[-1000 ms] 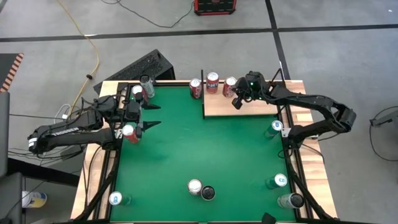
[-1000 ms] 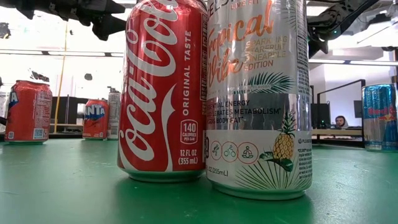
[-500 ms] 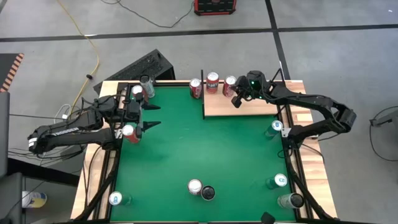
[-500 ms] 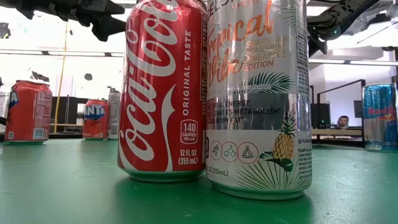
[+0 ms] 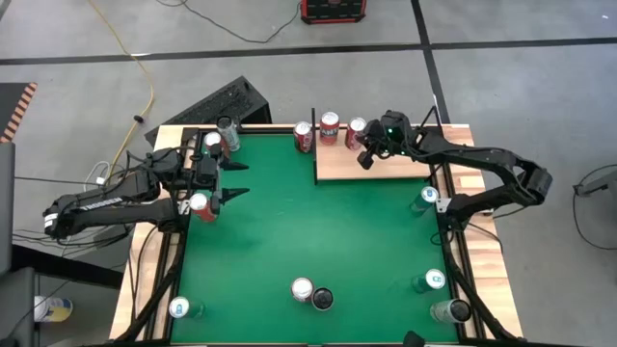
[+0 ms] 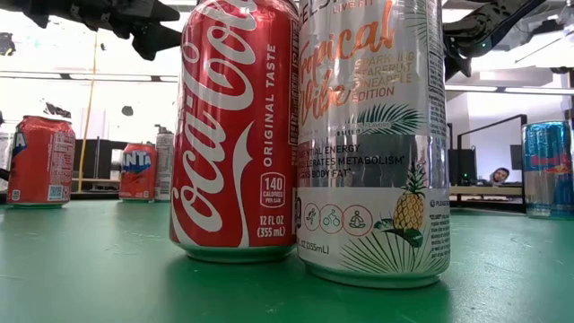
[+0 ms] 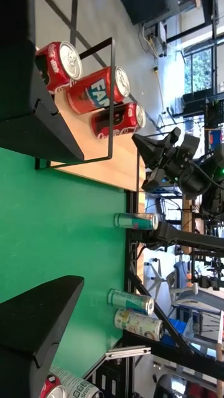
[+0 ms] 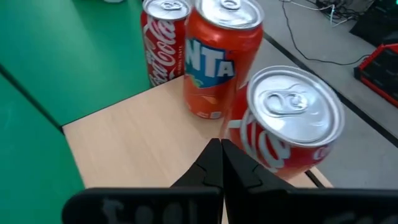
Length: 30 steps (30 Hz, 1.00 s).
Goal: Place canned beverage on shelf
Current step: Put the center red white soda can on the shelf
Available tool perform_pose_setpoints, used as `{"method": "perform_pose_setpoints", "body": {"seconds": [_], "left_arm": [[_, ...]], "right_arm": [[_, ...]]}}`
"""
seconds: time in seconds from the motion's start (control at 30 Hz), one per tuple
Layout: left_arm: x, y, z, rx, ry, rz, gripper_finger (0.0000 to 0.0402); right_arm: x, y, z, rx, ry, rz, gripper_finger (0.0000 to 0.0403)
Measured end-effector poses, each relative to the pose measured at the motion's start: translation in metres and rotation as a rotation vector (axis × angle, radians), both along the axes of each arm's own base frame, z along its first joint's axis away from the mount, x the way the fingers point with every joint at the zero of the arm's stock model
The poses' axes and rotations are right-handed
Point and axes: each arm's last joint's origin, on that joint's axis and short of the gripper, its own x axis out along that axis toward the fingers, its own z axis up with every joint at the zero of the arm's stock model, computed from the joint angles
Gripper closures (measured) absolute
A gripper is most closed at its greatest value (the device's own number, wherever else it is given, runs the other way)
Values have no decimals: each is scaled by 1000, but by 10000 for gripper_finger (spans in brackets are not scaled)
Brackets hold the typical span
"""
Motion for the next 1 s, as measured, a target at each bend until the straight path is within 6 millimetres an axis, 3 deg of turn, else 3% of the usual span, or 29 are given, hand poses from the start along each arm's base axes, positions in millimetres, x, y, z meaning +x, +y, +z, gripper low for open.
{"method": "perform_pose_setpoints", "body": {"seconds": [0.4,0.67,1.0], "left_arm": [[0,0,0,-4,1,0,105],[0,0,0,-13,1,1,105],[0,0,0,-5,2,1,105]], "right_arm": [[-3,-10,5,-39,-51,-32,385],[9,-13,-9,-24,-31,-13,385],[7,-12,-6,-50,-18,-25,385]]}}
